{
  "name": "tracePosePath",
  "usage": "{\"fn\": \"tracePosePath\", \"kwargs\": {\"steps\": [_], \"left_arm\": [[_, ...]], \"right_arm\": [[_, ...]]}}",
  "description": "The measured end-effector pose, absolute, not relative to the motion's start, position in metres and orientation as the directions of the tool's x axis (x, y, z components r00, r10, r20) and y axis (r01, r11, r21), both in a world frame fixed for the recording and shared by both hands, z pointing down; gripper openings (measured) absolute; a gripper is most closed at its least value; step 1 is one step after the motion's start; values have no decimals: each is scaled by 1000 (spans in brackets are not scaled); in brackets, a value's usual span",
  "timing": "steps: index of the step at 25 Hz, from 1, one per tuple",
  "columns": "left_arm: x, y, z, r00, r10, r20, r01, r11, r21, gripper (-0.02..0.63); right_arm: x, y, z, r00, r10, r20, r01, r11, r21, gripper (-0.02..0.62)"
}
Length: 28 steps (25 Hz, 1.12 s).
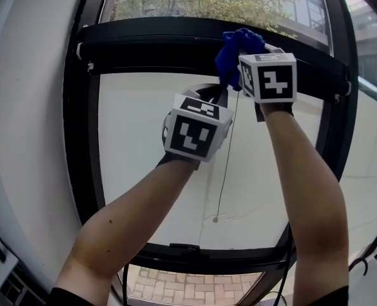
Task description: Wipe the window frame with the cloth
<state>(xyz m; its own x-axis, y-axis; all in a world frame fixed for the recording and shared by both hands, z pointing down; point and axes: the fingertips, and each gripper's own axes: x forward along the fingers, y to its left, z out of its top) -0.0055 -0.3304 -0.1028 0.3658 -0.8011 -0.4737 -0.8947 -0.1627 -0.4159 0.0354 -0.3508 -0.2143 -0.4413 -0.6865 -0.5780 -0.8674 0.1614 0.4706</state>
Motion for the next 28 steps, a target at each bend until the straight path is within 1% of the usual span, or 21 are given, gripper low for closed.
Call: {"fn": "tracePosePath", "kwargs": {"steps": [2, 7, 15, 24, 28], "left_arm": [[9, -332, -104, 385, -792, -474, -893, -189, -409, -8], [51, -335, -108, 421, -770, -479, -869, -193, -455, -8], [101, -354, -108, 448, -766, -461, -862, -234, -449, -8], [156, -374, -113, 466, -749, -472, -864, -270, -424, -8], [181, -381, -115, 471, -744, -474, -866, -285, -412, -8]], "right_arm": [[51, -354, -214, -432, -689, -582, -872, 153, 465, 84], [91, -361, -215, -413, -692, -592, -879, 132, 459, 84], [147, -372, -216, -382, -709, -592, -884, 94, 457, 84], [206, -383, -219, -359, -721, -593, -886, 64, 459, 84], [243, -390, -220, -331, -735, -592, -893, 40, 449, 84]]}}
